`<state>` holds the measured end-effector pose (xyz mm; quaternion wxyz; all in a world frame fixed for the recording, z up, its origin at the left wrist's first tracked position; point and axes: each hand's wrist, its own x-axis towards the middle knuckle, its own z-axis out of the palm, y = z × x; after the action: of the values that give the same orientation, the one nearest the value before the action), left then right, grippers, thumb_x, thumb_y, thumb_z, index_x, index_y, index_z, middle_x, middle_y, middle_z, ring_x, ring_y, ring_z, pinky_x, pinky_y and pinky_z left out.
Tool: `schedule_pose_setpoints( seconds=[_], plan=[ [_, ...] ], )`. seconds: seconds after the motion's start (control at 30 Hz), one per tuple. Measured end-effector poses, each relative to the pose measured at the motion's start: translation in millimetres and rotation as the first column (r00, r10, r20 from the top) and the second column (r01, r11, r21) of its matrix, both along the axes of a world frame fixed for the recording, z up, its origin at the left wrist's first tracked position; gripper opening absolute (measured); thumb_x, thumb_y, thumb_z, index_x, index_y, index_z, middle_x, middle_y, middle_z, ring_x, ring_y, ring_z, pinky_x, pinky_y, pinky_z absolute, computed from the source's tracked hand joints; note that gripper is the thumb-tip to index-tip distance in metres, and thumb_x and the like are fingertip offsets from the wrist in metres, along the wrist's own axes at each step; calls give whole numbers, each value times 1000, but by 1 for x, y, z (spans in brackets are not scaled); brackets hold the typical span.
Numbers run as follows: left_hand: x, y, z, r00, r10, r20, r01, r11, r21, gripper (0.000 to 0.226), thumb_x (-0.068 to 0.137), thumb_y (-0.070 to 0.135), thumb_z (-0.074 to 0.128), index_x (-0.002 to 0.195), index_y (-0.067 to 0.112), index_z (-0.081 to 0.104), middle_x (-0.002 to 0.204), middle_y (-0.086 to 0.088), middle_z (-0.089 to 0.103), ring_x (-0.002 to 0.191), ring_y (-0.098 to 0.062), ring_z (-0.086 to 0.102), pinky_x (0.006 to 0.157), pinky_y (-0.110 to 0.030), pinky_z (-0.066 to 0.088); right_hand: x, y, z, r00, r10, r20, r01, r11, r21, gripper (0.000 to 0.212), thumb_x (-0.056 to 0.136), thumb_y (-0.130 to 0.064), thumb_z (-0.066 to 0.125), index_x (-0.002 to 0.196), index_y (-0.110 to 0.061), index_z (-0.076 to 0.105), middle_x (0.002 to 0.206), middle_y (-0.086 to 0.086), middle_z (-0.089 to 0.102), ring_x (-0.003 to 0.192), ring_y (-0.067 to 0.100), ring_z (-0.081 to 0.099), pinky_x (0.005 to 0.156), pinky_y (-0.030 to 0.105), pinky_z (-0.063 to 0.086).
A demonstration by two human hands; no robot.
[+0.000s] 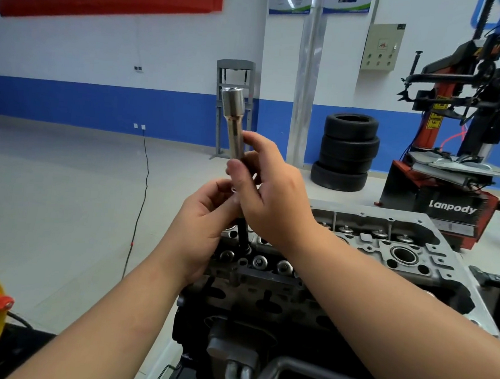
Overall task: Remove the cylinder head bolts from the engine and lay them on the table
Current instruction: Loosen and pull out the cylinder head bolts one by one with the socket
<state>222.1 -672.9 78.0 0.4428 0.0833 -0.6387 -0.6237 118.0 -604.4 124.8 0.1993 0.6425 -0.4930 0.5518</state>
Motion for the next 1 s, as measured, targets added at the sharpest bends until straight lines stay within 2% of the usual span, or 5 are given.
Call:
schedule_pose_setpoints(
  seconds=[0.17, 0.33, 0.53, 0.77, 1.0],
  plan=[
    [1, -1, -1, 998, -51, 22, 51, 999, 9, 37, 95, 34, 52, 118, 11, 70, 103, -6, 78, 97, -18, 73, 86, -29, 58, 1, 3, 1, 998, 11, 66, -14, 999, 46, 47, 100, -16, 48, 144, -1, 41, 87, 5, 71, 74, 22, 65, 70, 46, 52],
    [1, 0, -1, 1000, -3, -9, 3, 1000, -20, 40, 91, 29, 64, 124, 4, 67, 102, -5, 78, 95, -18, 74, 83, -29, 58, 1, 3, 0, 999, -32, -31, 32, 999, 5, 37, 96, -20, 61, 124, 4, 55, 77, 7, 63, 66, 26, 59, 61, 47, 51],
    [0, 1, -1, 998, -55, 37, 56, 998, -15, 32, 94, 40, 52, 100, 23, 79, 97, -3, 78, 92, -15, 73, 85, -28, 60, 1, 2, -1, 998, 6, 58, -12, 994, 109, 49, 103, -22, 41, 149, -6, 36, 101, 1, 75, 89, 19, 71, 79, 44, 56],
    [0, 0, -1, 1000, 4, -10, -5, 1000, -20, 39, 92, 34, 63, 125, 12, 66, 104, -8, 76, 94, -20, 73, 85, -34, 56, 2, 2, 0, 997, -33, -74, 30, 998, -50, 34, 96, -15, 62, 123, 5, 57, 86, 1, 67, 73, 19, 66, 64, 40, 54],
    [1, 0, -2, 998, -63, 7, 63, 997, -40, 29, 99, 31, 53, 116, 18, 72, 102, -3, 79, 95, -15, 75, 82, -24, 57, 0, 2, -1, 1000, -6, 29, 6, 1000, 8, 44, 99, -16, 50, 138, 3, 45, 81, 5, 70, 68, 23, 66, 65, 39, 50]
  ],
)
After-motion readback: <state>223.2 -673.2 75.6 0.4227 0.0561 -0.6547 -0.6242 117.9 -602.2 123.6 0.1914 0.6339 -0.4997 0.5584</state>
